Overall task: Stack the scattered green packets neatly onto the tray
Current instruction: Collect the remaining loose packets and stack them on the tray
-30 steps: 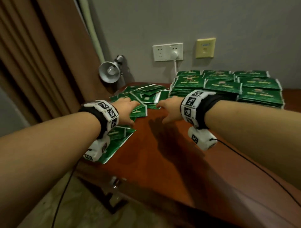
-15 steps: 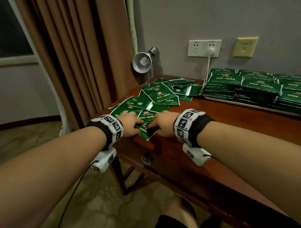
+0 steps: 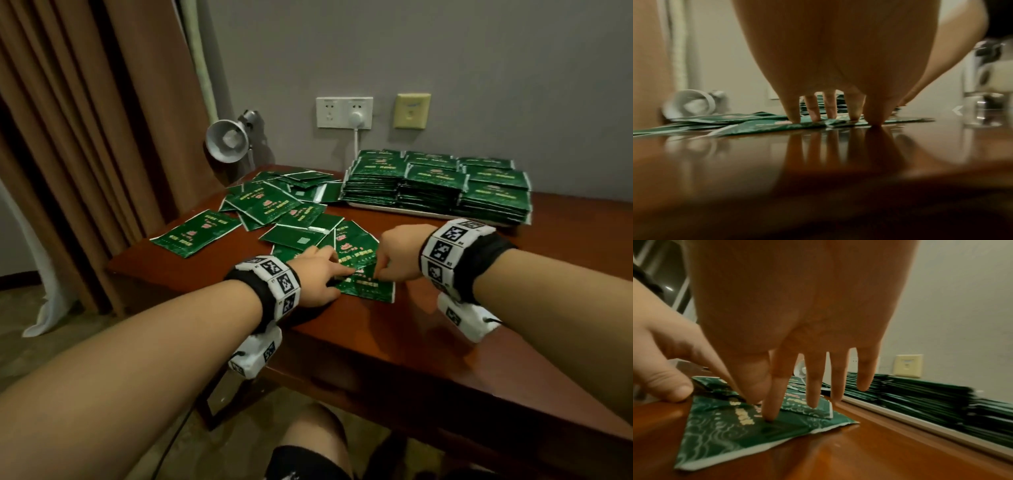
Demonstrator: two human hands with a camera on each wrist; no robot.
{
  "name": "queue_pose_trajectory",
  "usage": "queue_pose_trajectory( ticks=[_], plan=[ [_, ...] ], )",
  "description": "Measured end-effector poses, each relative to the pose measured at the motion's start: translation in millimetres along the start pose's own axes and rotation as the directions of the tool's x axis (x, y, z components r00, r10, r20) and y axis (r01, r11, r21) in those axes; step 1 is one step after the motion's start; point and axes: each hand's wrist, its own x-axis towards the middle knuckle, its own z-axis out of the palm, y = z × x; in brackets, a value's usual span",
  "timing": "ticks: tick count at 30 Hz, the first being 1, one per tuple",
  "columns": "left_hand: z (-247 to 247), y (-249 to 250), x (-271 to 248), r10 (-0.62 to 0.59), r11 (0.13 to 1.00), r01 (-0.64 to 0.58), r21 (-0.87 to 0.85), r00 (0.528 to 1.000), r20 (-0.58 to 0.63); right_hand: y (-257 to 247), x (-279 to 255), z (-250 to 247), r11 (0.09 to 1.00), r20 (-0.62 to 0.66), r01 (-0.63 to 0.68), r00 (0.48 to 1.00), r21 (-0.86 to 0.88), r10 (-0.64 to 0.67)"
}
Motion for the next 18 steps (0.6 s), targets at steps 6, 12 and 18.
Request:
queue_pose_trajectory(
  ticks=[6, 12, 18],
  plan=[
    [-8.6, 27.7, 18.8, 0.063, 0.997, -0.059, 0.04, 0.994, -0.085, 50.0, -38.2, 10.8, 0.982, 0.015, -0.184, 0.983, -0.051, 0.185],
    [-13.9, 9.7, 21.8, -0.048, 0.997, 0.055, 0.059, 0.993, -0.105, 65.1, -44.3, 18.5, 0.95, 0.028, -0.253, 0.965, -0.182, 0.262],
    [-38.0, 23.1, 56.7, -0.164, 0.986, 0.164, 0.041, 0.986, -0.012, 58.1, -29.3, 28.4, 0.98, 0.086, -0.191, 0.979, 0.063, 0.185]
  ],
)
